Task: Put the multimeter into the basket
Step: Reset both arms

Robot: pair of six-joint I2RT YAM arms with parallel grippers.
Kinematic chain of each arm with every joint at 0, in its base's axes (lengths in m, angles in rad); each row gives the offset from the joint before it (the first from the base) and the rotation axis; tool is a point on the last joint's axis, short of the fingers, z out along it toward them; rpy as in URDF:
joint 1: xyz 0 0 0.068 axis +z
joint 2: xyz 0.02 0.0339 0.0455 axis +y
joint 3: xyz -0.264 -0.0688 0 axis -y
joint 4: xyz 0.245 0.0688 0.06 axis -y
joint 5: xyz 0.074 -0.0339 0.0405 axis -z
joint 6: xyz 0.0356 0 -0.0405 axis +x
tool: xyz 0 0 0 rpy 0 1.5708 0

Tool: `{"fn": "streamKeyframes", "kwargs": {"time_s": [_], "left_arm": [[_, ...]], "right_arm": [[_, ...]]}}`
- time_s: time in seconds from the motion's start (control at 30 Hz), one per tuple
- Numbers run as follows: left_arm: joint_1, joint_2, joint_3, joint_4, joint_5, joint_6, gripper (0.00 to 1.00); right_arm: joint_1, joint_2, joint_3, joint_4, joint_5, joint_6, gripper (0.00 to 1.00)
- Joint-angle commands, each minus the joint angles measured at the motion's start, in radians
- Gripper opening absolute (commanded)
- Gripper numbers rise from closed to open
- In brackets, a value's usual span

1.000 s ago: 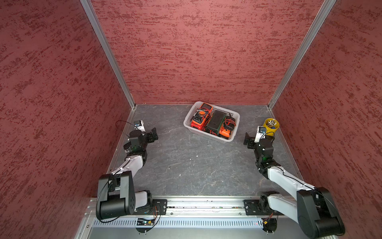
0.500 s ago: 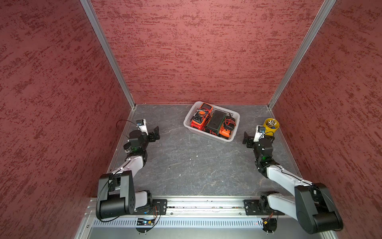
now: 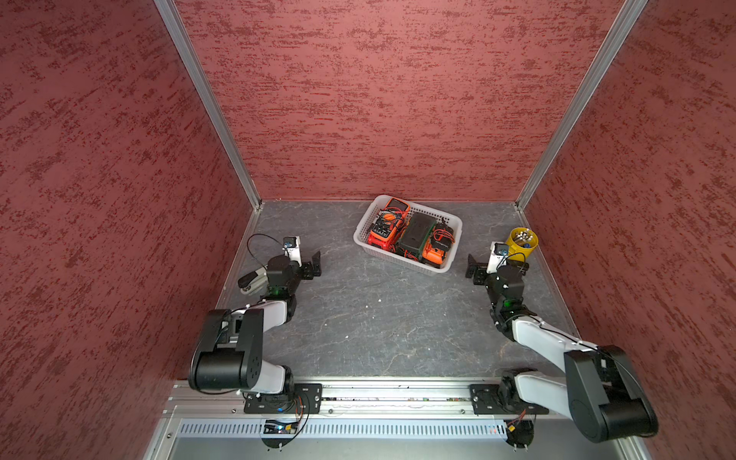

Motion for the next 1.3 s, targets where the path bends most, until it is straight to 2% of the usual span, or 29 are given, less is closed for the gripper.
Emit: {"fn": "streamKeyframes", "kwargs": {"time_s": [0.0, 0.03, 0.3, 0.43, 0.6, 0.8, 1.27], "left_arm": [[0.029, 0.028, -0.026, 0.111, -0.006, -0.019, 1.0], [0.034, 0.04, -0.034, 0.151, 0.004, -0.022, 1.0], [0.019, 0.037, -0.028, 0.134, -0.026, -0.016, 1.0], [0.019, 0.034, -0.026, 0.126, -0.027, -0.015, 1.0], [0.015, 0.035, -0.028, 0.128, -0.031, -0.014, 1.0], [0.013, 0.034, -0.028, 0.129, -0.037, -0.012, 1.0], [0.013, 0.035, -0.028, 0.128, -0.038, -0.012, 1.0]], "right_arm": [[-0.01, 0.005, 0.01, 0.055, -0.04, -0.028, 0.99], [-0.01, 0.007, 0.004, 0.066, -0.044, -0.033, 0.99], [-0.053, 0.108, -0.064, 0.271, -0.074, -0.035, 0.99], [-0.107, 0.174, -0.051, 0.325, -0.174, -0.024, 0.99], [-0.122, 0.343, -0.04, 0.454, -0.246, -0.026, 0.99], [-0.147, 0.333, 0.036, 0.295, -0.277, -0.011, 0.99], [-0.147, 0.332, 0.036, 0.291, -0.28, -0.014, 0.99]]}}
